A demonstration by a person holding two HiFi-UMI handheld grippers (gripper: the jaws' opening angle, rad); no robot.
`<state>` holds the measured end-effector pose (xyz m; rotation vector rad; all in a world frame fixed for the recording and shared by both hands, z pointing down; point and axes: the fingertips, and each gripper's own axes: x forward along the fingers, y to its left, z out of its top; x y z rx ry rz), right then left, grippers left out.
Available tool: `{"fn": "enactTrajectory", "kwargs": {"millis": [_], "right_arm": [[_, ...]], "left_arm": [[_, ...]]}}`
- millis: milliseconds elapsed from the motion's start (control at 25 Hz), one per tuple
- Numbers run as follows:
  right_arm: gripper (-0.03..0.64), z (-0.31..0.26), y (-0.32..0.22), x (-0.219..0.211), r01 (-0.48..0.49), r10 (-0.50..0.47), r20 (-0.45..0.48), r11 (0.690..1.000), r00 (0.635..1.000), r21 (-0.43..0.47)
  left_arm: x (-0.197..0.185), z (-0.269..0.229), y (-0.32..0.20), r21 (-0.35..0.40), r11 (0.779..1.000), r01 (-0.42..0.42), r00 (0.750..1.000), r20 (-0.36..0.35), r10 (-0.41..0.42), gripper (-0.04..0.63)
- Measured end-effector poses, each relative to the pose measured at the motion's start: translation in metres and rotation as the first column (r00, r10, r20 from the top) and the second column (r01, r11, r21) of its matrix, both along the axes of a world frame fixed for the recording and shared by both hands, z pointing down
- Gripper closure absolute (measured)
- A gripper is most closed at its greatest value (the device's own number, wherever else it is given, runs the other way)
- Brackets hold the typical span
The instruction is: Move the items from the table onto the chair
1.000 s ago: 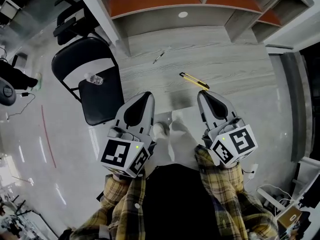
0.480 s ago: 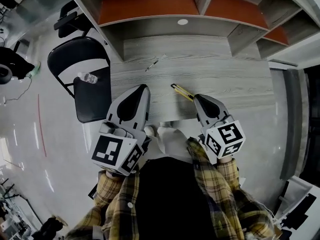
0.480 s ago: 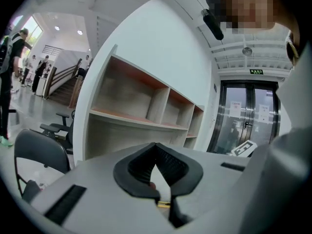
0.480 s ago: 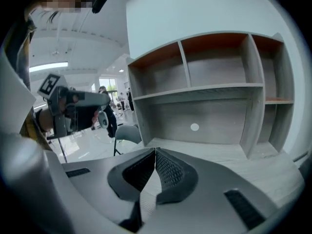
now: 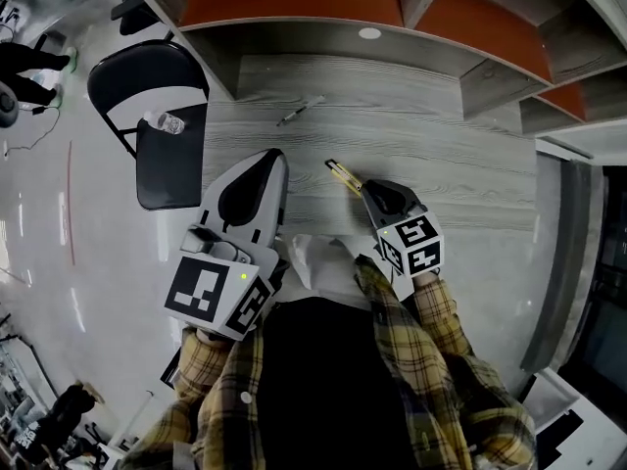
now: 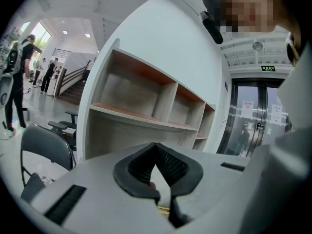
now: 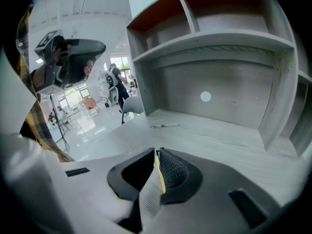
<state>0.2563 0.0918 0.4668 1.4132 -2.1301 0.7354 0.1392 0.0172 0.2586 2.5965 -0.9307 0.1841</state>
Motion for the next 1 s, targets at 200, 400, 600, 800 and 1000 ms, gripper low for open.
{"fn": "enactTrajectory", "kwargs": {"millis": [200,400,600,800,1000], "right_arm": [[0.502,0.045,0.006,-0.005,0.099,-0.103,-0.026,0.989,0.994,-0.106],[0.453,0.082,0.008,-0.005,0.171,-0.190,-0.092,0.968,0.977,-0.186],[0.453,0.107,0.004,-0.003,0.188,-0.221,-0.123,0.953,0.967,-0.237],[0.453,0.120,0.005,0.001,0.164,-0.207,-0.143,0.950,0.968,-0.265],[0.463,0.122,0.002,0.006,0.149,-0.200,-0.187,0.956,0.962,-0.254]], "left_arm": [[-0.002,0.003,-0.005,0.001,0.999,0.040,0.999,0.004,-0.040,0.592],[-0.009,0.008,-0.008,-0.008,0.998,0.063,0.998,0.018,-0.062,0.592],[-0.016,0.014,-0.012,-0.018,0.997,0.076,0.997,0.026,-0.075,0.592],[-0.024,0.016,-0.014,-0.019,0.995,0.096,0.995,0.017,-0.096,0.592],[-0.032,0.016,-0.017,-0.021,0.993,0.120,0.993,0.006,-0.120,0.592]]}}
